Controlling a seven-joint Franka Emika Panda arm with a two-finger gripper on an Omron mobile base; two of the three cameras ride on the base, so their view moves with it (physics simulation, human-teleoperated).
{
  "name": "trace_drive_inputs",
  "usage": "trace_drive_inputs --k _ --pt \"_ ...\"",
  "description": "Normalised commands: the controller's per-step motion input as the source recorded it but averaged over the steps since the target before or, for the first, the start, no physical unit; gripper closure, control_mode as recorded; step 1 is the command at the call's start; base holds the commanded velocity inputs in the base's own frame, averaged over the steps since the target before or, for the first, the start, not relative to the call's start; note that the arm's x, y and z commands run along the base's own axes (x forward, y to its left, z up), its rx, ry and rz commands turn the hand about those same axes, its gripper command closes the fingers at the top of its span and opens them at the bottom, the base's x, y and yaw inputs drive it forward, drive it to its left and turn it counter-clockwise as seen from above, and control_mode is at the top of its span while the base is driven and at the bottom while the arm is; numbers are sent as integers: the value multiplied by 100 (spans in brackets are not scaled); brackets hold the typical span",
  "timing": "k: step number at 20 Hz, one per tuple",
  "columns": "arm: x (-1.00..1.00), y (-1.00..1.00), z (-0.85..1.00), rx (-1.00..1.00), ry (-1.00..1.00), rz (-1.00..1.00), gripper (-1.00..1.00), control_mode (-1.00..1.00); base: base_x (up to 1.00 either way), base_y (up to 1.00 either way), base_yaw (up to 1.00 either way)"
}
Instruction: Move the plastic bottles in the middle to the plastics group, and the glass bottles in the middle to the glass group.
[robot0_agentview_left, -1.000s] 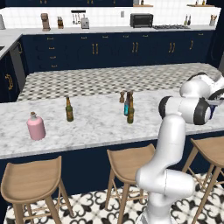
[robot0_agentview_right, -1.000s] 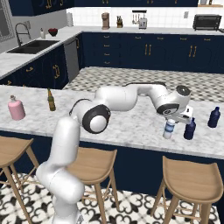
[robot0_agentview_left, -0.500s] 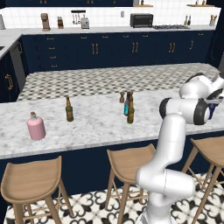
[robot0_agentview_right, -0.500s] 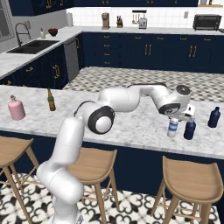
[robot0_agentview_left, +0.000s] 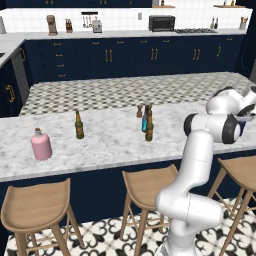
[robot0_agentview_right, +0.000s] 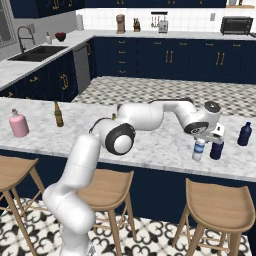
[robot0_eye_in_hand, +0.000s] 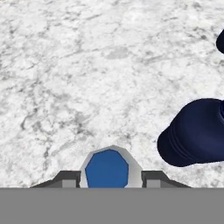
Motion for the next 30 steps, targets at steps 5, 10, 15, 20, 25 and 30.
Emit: trace_drive_inputs --k 5,10,15,20,25,30 --pt "2 0 -36 0 0 0 100 -100 0 0 0" --pt "7 0 -8 0 3 0 100 -100 0 0 0" --pt "0 0 0 -1 0 0 100 -100 0 0 0" --pt "0 0 0 0 -16 0 100 -100 0 0 0" --pt "0 0 0 0 -8 0 100 -100 0 0 0" --pt "0 0 4 -1 4 0 -100 -100 0 0 0"
